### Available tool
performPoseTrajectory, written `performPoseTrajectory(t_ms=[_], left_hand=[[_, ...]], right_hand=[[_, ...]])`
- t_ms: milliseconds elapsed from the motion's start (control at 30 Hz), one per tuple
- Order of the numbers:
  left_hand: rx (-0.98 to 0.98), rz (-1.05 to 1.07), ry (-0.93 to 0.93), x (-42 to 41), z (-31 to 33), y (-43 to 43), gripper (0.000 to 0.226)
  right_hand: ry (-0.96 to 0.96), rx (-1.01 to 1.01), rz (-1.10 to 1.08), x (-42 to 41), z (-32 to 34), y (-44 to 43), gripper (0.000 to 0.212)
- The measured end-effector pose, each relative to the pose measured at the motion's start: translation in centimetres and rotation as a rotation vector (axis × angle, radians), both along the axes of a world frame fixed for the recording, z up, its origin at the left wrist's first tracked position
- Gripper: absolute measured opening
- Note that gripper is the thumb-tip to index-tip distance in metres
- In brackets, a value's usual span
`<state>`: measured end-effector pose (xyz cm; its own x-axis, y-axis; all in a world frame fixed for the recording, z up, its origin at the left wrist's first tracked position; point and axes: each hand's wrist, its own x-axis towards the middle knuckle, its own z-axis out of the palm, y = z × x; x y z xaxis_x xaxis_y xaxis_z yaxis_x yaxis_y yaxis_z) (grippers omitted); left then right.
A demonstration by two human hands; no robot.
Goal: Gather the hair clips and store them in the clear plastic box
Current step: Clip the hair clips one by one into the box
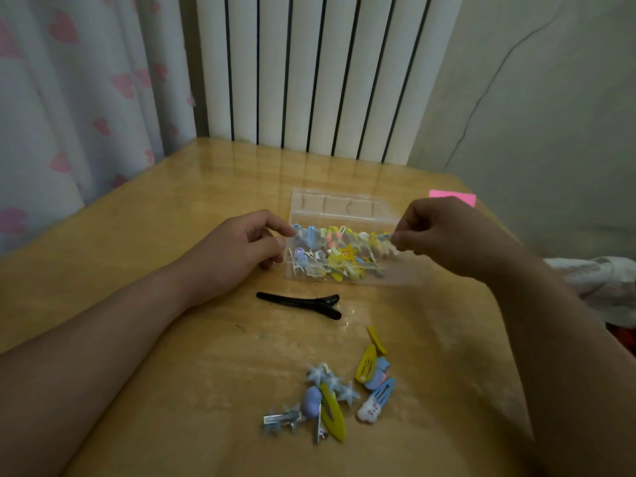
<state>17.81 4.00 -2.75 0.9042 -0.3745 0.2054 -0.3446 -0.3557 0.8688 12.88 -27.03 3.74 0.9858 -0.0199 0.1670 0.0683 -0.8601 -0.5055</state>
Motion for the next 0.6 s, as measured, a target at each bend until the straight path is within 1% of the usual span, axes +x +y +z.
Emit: performPoseTrajectory(t_ms=[200,367,467,600], left_hand=[[0.014,0.002,-0.004,-0.1,0.1,0.1,0.021],[0.005,0.0,-0.007,-0.1,0.1,0.1,0.021],[0.008,-0.001,-0.011,0.0,0.0,0.1,0.022],[0.006,-0.003,-0.002,0.0,0.1,0.2,0.021]], right_hand=[[0.038,-0.094,0.013,0.7,-1.7,1.6,0.017],[0.058,-0.12,0.0,0.8,-2.1,2.2,0.019],[0.055,-0.085,0.014,0.6,-2.0,2.3,0.027],[0.056,-0.024,-0.008,0.4,-1.5,2.2,0.032]])
